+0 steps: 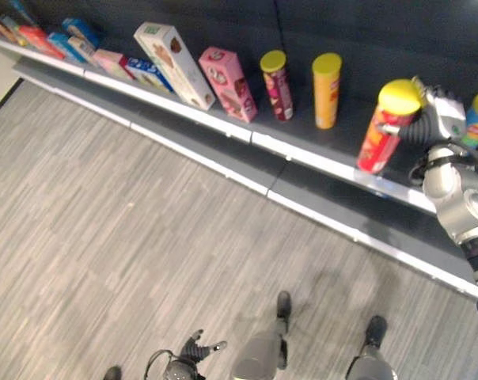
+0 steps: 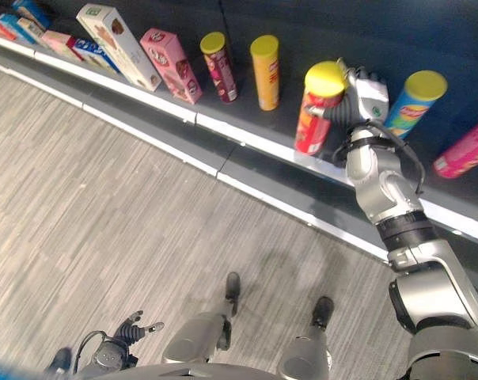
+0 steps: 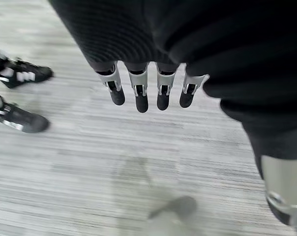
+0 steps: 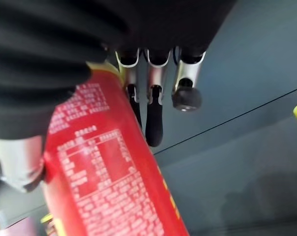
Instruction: Put the goods on the table back onto the shelves and tidy them up.
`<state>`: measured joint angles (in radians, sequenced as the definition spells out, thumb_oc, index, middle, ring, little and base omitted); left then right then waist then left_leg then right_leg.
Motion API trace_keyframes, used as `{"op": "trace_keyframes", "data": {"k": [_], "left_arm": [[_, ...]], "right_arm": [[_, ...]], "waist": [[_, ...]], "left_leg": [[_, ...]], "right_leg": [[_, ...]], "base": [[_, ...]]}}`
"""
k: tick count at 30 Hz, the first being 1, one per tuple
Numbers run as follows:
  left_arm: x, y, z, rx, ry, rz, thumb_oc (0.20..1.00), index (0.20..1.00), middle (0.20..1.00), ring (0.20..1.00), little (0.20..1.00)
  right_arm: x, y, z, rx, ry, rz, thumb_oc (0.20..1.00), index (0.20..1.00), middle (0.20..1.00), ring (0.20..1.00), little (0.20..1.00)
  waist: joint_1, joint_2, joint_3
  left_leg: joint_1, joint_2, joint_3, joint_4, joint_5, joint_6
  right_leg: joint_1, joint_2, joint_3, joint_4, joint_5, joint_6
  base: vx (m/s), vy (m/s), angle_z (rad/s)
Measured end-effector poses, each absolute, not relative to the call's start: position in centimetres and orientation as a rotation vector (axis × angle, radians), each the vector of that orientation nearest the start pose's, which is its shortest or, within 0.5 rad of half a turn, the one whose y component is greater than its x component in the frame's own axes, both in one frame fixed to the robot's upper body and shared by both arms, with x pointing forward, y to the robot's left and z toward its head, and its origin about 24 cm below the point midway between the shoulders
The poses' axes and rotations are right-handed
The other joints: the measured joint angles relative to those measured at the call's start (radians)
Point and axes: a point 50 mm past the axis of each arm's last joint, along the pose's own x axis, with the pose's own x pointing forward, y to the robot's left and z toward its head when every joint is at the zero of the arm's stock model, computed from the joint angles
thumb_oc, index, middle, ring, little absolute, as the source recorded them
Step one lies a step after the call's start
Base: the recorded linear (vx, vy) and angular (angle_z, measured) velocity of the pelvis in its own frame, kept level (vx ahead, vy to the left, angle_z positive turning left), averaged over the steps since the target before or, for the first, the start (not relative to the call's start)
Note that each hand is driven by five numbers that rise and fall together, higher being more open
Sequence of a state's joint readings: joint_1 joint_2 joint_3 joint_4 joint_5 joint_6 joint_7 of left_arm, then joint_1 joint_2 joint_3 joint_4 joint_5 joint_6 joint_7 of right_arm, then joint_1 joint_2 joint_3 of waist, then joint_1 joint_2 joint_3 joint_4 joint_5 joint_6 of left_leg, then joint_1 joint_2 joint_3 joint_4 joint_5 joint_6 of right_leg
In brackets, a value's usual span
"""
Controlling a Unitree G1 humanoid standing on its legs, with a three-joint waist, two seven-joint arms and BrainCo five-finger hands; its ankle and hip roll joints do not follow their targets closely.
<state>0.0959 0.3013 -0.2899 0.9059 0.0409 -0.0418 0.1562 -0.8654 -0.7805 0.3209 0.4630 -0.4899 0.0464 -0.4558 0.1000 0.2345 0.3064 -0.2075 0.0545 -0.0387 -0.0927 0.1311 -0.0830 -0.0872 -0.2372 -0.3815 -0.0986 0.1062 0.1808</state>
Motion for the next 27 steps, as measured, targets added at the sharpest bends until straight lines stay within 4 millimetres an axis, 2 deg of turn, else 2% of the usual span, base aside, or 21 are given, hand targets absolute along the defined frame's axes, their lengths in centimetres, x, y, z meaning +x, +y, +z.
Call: {"op": "trace_keyframes", "data": {"k": [5, 8, 11, 13, 27], "left_arm": [[12.9, 22.7, -13.4, 0.518, 0.9, -0.024, 1.0, 1.0, 1.0, 1.0, 1.0], [14.3, 22.5, -12.8, 0.535, 0.839, -0.037, 1.0, 1.0, 1.0, 1.0, 1.0], [15.4, 22.4, -12.3, 0.538, 0.796, -0.038, 1.0, 1.0, 1.0, 1.0, 1.0], [15.8, 22.2, -12.1, 0.539, 0.783, -0.043, 1.0, 1.0, 1.0, 1.0, 1.0], [16.9, 21.9, -11.5, 0.5, 0.732, -0.033, 1.0, 1.0, 1.0, 1.0, 1.0]], "right_arm": [[36.2, -26.2, 28.0, -1.282, -0.61, -0.68, 0.2, 0.2, 0.2, 0.2, 0.2], [36.1, -27.3, 29.6, -1.294, -0.623, -0.768, 0.2, 0.2, 0.2, 0.2, 0.2], [36.7, -27.5, 29.6, -1.34, -0.587, -0.775, 0.2, 0.2, 0.2, 0.2, 0.2], [36.9, -26.9, 29.3, -1.364, -0.592, -0.746, 0.2, 0.2, 0.2, 0.2, 0.2], [37.6, -26.1, 28.5, -1.364, -0.568, -0.702, 0.2, 0.2, 0.2, 0.2, 0.2]], "waist": [[0.017, 0.022, 0.027], [0.015, 0.042, 0.044], [0.015, 0.045, 0.044], [0.015, 0.048, 0.046], [0.02, 0.059, 0.049]], "left_leg": [[-0.018, -0.007, -0.003, 0.0, 0.002, 0.002], [-0.028, -0.012, -0.005, 0.0, 0.003, 0.004], [-0.033, -0.018, -0.004, 0.0, 0.003, 0.004], [-0.038, -0.021, -0.003, 0.0, 0.003, 0.004], [-0.051, -0.027, -0.004, 0.0, 0.003, 0.004]], "right_leg": [[-0.012, -0.006, -0.009, 0.0, 0.002, 0.002], [-0.016, -0.014, -0.02, 0.0, 0.002, 0.003], [-0.02, -0.017, -0.021, 0.0, 0.001, 0.004], [-0.026, -0.02, -0.019, 0.0, 0.0, 0.006], [-0.035, -0.03, -0.022, 0.0, -0.001, 0.008]], "base": [[-0.02, 0.0, 0.05], [0.02, 0.008, 0.09], [0.03, 0.004, 0.03], [0.04, 0.008, -0.01], [0.0, 0.0, 0.0]]}}
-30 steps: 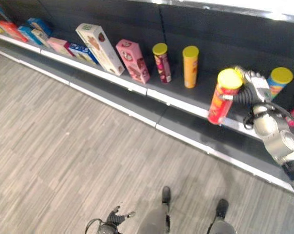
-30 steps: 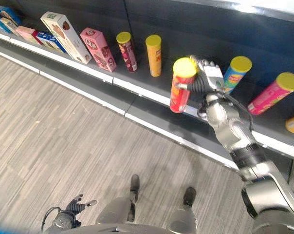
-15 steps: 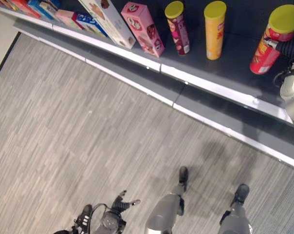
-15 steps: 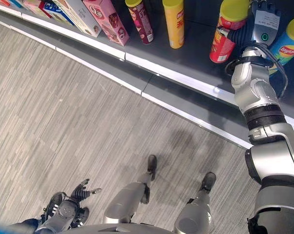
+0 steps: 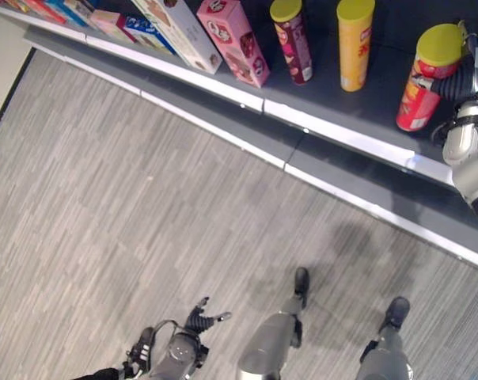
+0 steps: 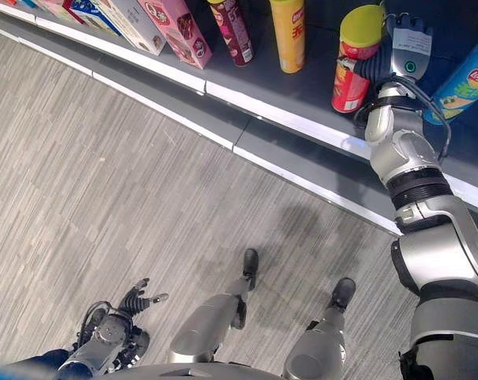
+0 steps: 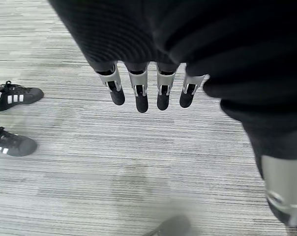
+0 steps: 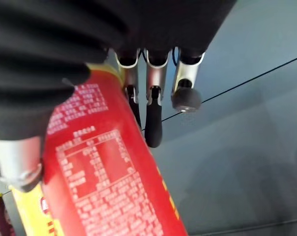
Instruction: Put the goods on the table back onto the shelves and tidy them up.
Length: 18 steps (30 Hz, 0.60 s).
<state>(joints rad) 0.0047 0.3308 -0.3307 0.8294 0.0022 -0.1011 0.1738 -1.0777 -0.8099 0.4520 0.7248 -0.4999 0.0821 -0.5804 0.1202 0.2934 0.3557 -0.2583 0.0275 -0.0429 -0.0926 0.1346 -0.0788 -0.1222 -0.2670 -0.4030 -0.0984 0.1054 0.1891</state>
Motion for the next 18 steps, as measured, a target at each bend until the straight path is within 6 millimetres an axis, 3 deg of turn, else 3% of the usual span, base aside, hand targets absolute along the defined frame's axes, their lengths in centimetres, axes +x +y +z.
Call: {"op": "trace_keyframes", "data": {"k": [7, 18], "left_arm": [[16.8, 21.6, -11.6, 0.507, 0.732, -0.051, 1.0, 1.0, 1.0, 1.0, 1.0], [16.7, 21.6, -11.6, 0.509, 0.724, -0.046, 1.0, 1.0, 1.0, 1.0, 1.0]], "right_arm": [[37.7, -26.9, 29.9, -1.394, -0.547, -0.744, 0.2, 0.2, 0.2, 0.2, 0.2], [37.5, -27.9, 31.2, -1.46, -0.537, -0.775, 0.2, 0.2, 0.2, 0.2, 0.2]], "waist": [[0.007, 0.034, 0.013], [0.022, 0.05, 0.011]], "left_leg": [[-0.003, -0.003, 0.001, 0.0, 0.0, 0.0], [-0.018, -0.012, 0.001, 0.0, 0.002, 0.003]], "right_leg": [[-0.004, -0.003, 0.0, 0.0, 0.001, 0.002], [-0.019, -0.014, 0.0, 0.0, -0.001, 0.005]], "base": [[0.0, 0.0, 0.0], [0.0, -0.001, 0.0]]}}
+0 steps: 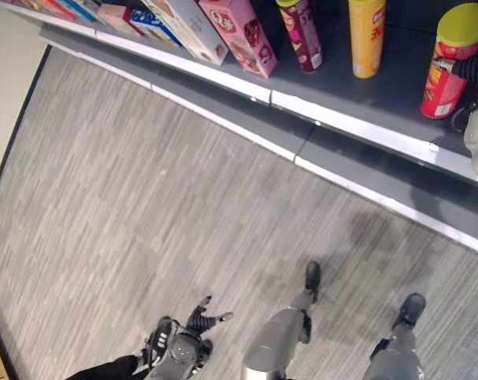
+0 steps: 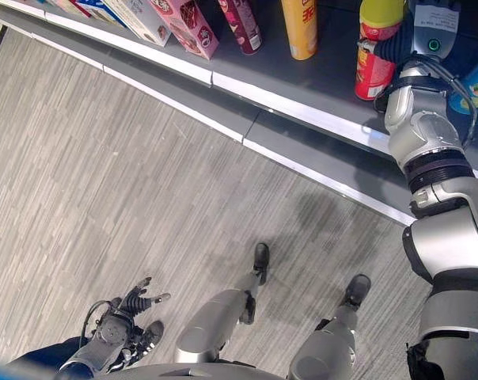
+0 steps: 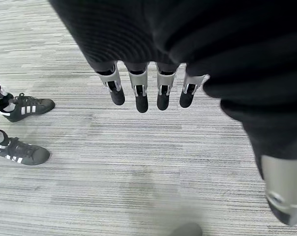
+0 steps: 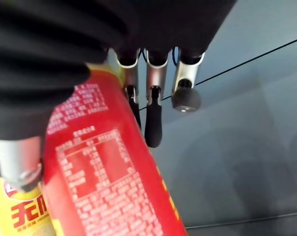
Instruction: Put the goods on the table back onto the shelves and tidy them up.
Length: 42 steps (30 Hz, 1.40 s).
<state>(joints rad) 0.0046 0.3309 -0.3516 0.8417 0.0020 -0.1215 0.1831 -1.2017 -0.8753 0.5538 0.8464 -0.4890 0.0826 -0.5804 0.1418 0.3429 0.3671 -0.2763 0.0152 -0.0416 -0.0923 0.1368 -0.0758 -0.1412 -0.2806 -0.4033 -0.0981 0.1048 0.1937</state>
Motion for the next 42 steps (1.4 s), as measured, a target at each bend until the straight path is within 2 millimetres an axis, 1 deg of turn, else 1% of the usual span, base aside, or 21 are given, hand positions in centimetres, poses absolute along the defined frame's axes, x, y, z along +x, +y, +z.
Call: {"op": "trace_keyframes", "data": {"k": [9, 16, 20, 29, 35, 39, 40, 41, 42], "left_arm": [[16.8, 21.6, -11.6, 0.508, 0.721, -0.046, 1.0, 1.0, 1.0, 1.0, 1.0], [16.8, 21.6, -11.6, 0.508, 0.719, -0.046, 1.0, 1.0, 1.0, 1.0, 1.0], [16.9, 21.6, -11.5, 0.507, 0.716, -0.047, 1.0, 1.0, 1.0, 1.0, 1.0], [16.8, 21.5, -11.6, 0.508, 0.716, -0.052, 1.0, 1.0, 1.0, 1.0, 1.0], [16.8, 21.5, -11.5, 0.511, 0.714, -0.047, 1.0, 1.0, 1.0, 1.0, 1.0], [16.9, 21.5, -11.6, 0.511, 0.712, -0.047, 1.0, 1.0, 1.0, 1.0, 1.0], [16.8, 21.5, -11.6, 0.512, 0.714, -0.046, 1.0, 1.0, 1.0, 1.0, 1.0], [16.8, 21.5, -11.6, 0.512, 0.715, -0.046, 1.0, 1.0, 1.0, 1.0, 1.0], [16.8, 21.5, -11.6, 0.512, 0.715, -0.046, 1.0, 1.0, 1.0, 1.0, 1.0]], "right_arm": [[37.4, -28.0, 31.4, -1.424, -0.538, -0.783, 0.2, 0.2, 0.2, 0.2, 0.2], [37.3, -27.8, 32.6, -1.414, -0.565, -0.806, 0.2, 0.2, 0.2, 0.2, 0.2], [37.1, -28.3, 33.4, -1.407, -0.558, -0.84, 0.2, 0.2, 0.2, 0.2, 0.2], [37.1, -28.3, 33.4, -1.388, -0.556, -0.844, 0.2, 0.2, 0.2, 0.2, 0.2], [37.3, -28.9, 32.8, -1.39, -0.515, -0.854, 0.2, 0.2, 0.2, 0.2, 0.2], [37.3, -28.9, 32.8, -1.38, -0.515, -0.855, 0.2, 0.2, 0.2, 0.2, 0.2], [37.3, -28.9, 32.8, -1.378, -0.515, -0.855, 0.423, 0.423, 0.423, 0.423, 0.423], [37.3, -28.9, 32.7, -1.373, -0.514, -0.855, 0.881, 0.881, 0.881, 0.881, 0.881], [37.3, -28.9, 32.7, -1.373, -0.514, -0.855, 1.0, 1.0, 1.0, 1.0, 1.0]], "waist": [[0.0, 0.001, 0.0], [0.001, 0.009, 0.001], [0.003, 0.016, 0.002], [0.003, 0.022, 0.002], [0.004, 0.027, 0.001], [0.004, 0.027, 0.0], [0.004, 0.027, 0.0], [0.004, 0.027, 0.0], [0.004, 0.027, 0.0]], "left_leg": [[-0.001, -0.001, 0.0, 0.0, 0.0, 0.0], [-0.003, -0.002, 0.0, 0.0, 0.0, 0.0], [-0.003, -0.003, 0.0, 0.0, 0.0, 0.0], [-0.004, -0.003, 0.0, 0.0, 0.0, 0.0], [-0.005, -0.003, 0.0, 0.0, 0.0, 0.0], [-0.005, -0.003, 0.0, 0.0, 0.0, 0.0], [-0.005, -0.003, 0.0, 0.0, 0.0, 0.0], [-0.005, -0.003, 0.0, 0.0, 0.0, 0.0], [-0.005, -0.003, 0.0, 0.0, 0.0, 0.0]], "right_leg": [[-0.001, -0.002, 0.0, 0.0, 0.0, 0.001], [-0.003, -0.003, 0.0, 0.0, 0.0, 0.001], [-0.003, -0.004, 0.0, 0.0, 0.0, 0.002], [-0.005, -0.004, 0.001, 0.0, 0.0, 0.002], [-0.005, -0.004, 0.001, 0.0, 0.0, 0.002], [-0.005, -0.004, 0.001, 0.0, 0.0, 0.002], [-0.005, -0.004, 0.001, 0.0, 0.0, 0.002], [-0.005, -0.004, 0.001, 0.0, 0.0, 0.002], [-0.005, -0.004, 0.001, 0.0, 0.0, 0.002]], "base": [[0.0, 0.0, 0.0], [0.0, 0.0, 0.0], [0.0, 0.0, 0.0], [0.0, 0.0, 0.0], [0.0, 0.0, 0.0], [0.0, 0.0, 0.0], [0.0, 0.0, 0.0], [0.0, 0.0, 0.0], [0.0, 0.0, 0.0]]}}
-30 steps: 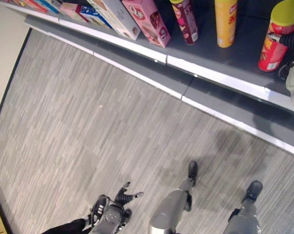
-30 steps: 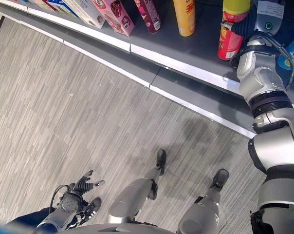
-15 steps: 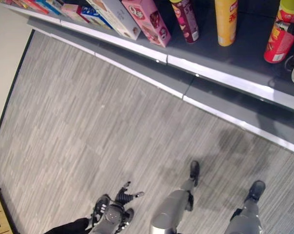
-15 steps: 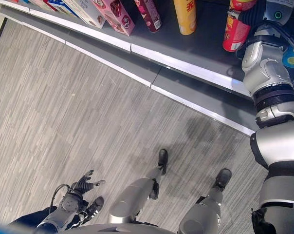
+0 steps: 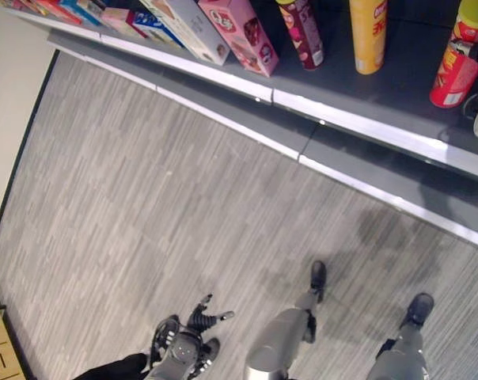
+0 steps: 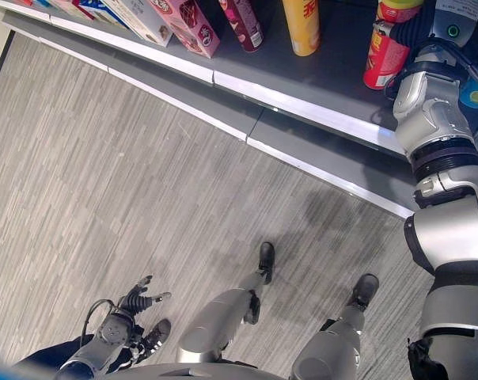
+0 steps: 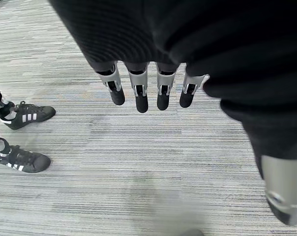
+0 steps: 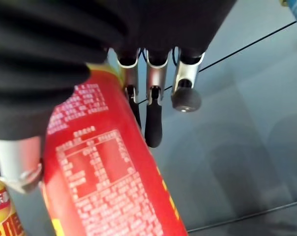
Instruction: Put the goods on the table back onto the shelves and tidy them up.
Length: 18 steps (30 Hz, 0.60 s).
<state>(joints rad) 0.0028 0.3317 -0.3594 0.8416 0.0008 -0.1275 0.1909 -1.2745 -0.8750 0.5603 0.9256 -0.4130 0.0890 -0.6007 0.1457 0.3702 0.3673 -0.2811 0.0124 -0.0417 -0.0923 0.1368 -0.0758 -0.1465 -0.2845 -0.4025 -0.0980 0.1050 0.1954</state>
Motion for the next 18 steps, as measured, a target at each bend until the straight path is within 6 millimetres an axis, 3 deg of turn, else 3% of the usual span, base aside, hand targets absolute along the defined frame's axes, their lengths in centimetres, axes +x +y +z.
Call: {"op": "trace_keyframes", "data": {"k": [18], "left_arm": [[17.7, 21.3, -11.5, 0.537, 0.709, -0.066, 1.0, 1.0, 1.0, 1.0, 1.0]], "right_arm": [[37.1, -27.5, 33.4, -1.334, -0.608, -0.875, 1.0, 1.0, 1.0, 1.0, 1.0]], "waist": [[-0.006, -0.001, 0.001]], "left_leg": [[0.0, 0.0, -0.001, 0.0, 0.001, 0.001]], "right_leg": [[0.001, 0.0, -0.002, 0.005, 0.001, 0.001]], "base": [[0.0, 0.0, 0.0]]}}
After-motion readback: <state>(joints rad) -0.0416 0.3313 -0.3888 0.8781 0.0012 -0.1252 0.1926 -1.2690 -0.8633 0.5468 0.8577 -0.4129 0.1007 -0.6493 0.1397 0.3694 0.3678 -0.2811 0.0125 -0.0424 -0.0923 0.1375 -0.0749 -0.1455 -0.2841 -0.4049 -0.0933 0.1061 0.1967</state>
